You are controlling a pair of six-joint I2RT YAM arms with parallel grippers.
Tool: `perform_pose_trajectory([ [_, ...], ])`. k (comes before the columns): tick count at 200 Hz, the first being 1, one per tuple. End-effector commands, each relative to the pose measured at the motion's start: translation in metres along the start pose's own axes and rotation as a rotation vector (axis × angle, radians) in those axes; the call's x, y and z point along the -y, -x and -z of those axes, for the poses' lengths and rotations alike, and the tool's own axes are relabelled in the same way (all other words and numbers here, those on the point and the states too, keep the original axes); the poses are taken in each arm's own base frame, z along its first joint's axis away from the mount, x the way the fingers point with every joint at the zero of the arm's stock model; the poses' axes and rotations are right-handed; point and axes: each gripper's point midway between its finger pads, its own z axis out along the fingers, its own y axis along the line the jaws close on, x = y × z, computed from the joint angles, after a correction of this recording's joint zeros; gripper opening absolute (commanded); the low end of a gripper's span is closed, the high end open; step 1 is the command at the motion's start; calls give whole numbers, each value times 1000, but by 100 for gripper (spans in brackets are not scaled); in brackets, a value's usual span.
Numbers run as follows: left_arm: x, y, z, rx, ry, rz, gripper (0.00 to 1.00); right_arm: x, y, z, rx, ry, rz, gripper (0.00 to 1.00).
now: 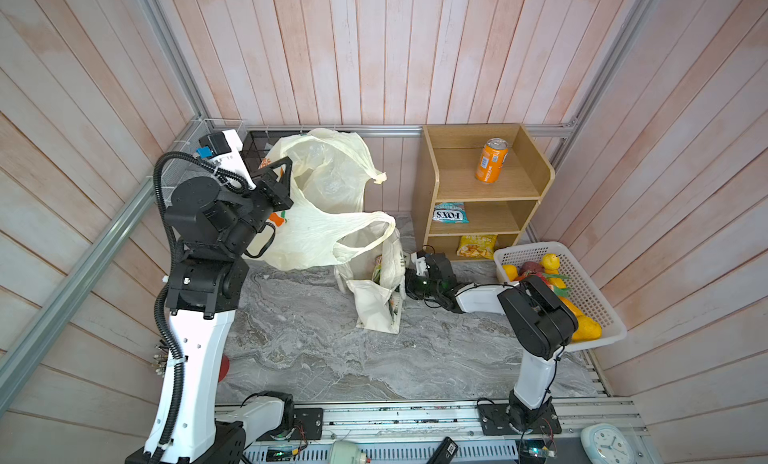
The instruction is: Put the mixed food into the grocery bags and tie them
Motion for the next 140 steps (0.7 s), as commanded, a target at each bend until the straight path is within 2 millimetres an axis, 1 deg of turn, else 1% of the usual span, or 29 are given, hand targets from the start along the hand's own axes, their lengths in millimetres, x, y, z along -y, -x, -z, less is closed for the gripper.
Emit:
perform_pose_trajectory([
  [1, 7, -1, 0, 2, -40, 10, 0, -23, -11, -23, -45, 78, -15, 65],
  [29, 7, -6, -3, -7, -46, 19, 0, -40, -18, -46, -70, 128, -34, 65],
  [70, 10, -13, -6, -18, -63, 32, 0, -56, -24, -83, -96, 172, -63, 64],
  [95, 11, -19, -10, -29, -66, 39, 0, -75, -30, -109, -116, 216, -69, 63],
  [113, 15, -21, -12, -36, -81, 48, 0, -88, -34, -127, -130, 234, -58, 63],
  [140, 27, -25, -17, -47, -117, 71, 0, -97, -39, -152, -153, 254, -52, 63],
])
